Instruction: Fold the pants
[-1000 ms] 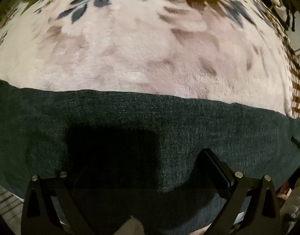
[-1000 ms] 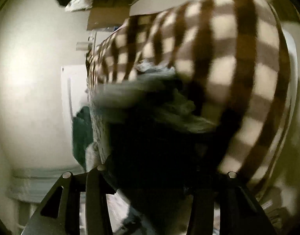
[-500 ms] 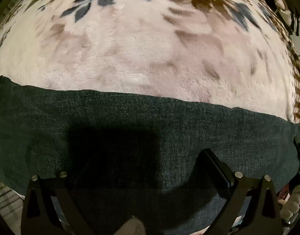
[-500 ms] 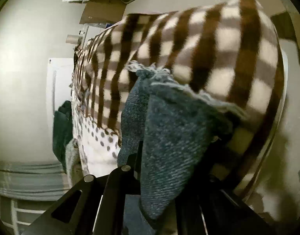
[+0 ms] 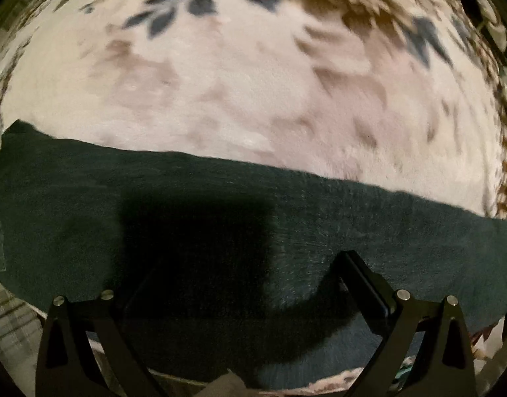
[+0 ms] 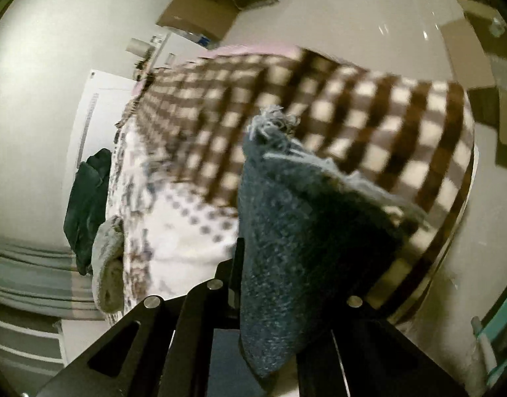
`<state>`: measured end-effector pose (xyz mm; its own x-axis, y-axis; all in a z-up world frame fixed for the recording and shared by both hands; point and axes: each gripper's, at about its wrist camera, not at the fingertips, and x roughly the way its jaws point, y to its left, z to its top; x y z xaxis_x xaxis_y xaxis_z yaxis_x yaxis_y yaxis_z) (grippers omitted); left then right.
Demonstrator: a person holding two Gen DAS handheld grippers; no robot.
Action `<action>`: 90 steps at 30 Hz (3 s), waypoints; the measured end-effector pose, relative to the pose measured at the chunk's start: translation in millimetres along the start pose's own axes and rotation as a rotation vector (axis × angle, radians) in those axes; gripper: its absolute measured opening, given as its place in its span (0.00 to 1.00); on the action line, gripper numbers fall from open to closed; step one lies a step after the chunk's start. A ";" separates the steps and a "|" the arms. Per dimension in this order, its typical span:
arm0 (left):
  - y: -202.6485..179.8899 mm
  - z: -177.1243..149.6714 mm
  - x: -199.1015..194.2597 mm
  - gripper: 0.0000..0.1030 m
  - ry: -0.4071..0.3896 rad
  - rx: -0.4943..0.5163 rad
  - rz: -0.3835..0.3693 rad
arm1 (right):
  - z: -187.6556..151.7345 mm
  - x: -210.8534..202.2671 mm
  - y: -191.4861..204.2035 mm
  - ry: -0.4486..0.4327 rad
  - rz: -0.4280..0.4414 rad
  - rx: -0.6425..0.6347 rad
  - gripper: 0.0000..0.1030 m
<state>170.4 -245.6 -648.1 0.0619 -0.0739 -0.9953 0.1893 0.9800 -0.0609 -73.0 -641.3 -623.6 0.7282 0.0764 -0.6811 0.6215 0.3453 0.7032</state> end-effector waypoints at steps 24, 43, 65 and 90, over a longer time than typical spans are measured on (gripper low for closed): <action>286.9 -69.3 -115.1 1.00 -0.151 -0.251 -0.003 | -321.2 108.0 260.3 0.259 -0.053 -0.605 0.07; 327.8 -54.0 -99.6 1.00 -0.119 -0.326 -0.161 | -367.7 108.1 251.4 0.537 -0.141 -0.619 0.78; 290.6 -42.2 -67.8 0.54 -0.055 -0.311 -0.258 | -277.6 102.3 176.4 0.472 -0.383 -0.480 0.78; 267.5 -47.7 -75.0 0.02 -0.123 -0.160 -0.247 | -271.0 89.6 155.9 0.492 -0.537 -0.391 0.78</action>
<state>169.6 30.9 -593.3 0.1535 -0.3251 -0.9331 0.0572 0.9457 -0.3201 10.8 -327.2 -630.2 0.0947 0.1782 -0.9794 0.6373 0.7450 0.1972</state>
